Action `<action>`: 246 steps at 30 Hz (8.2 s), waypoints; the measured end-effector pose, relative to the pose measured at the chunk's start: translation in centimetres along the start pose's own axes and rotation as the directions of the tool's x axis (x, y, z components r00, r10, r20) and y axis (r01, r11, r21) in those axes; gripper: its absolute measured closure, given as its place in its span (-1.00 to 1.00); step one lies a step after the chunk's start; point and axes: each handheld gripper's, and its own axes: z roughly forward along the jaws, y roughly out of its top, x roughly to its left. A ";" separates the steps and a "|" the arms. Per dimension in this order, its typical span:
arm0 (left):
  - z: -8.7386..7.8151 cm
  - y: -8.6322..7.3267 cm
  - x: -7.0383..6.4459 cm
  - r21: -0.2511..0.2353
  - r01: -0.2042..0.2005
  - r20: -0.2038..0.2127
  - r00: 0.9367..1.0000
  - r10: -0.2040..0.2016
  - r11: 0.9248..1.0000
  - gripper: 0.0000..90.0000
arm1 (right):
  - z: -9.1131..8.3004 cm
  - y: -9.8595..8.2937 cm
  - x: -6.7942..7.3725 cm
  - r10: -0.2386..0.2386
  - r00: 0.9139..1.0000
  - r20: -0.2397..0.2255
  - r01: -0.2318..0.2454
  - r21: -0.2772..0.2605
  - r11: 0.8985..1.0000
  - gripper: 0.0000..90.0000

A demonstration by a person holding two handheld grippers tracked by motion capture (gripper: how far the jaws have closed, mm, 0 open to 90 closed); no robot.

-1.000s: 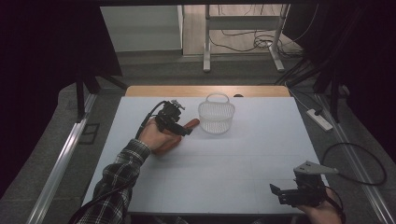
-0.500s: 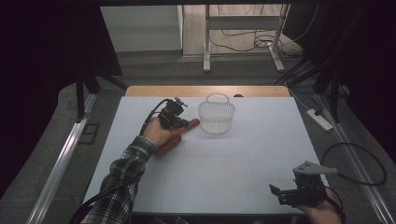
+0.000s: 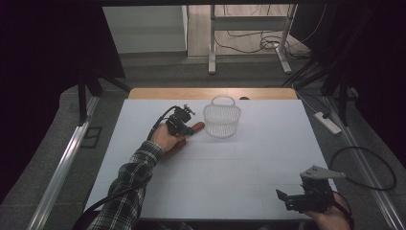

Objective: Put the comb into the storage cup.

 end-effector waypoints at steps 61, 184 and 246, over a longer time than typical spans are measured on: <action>-0.5 -4.5 7.4 0.125 0.181 -0.143 0.976 -0.163 0.976 0.98 | 0.0 0.0 0.0 0.006 1.000 0.007 -0.006 0.001 1.000 -0.99; -2.6 -12.3 -0.4 0.036 0.199 -0.084 0.977 -0.195 0.979 -1.00 | 0.1 0.1 0.7 -0.064 0.998 0.015 0.064 0.010 0.998 -1.00; -6.1 -13.4 0.7 -0.109 0.276 0.031 0.961 -0.274 0.955 0.61 | 0.1 0.1 0.8 -0.068 0.998 0.016 0.068 0.013 0.998 -1.00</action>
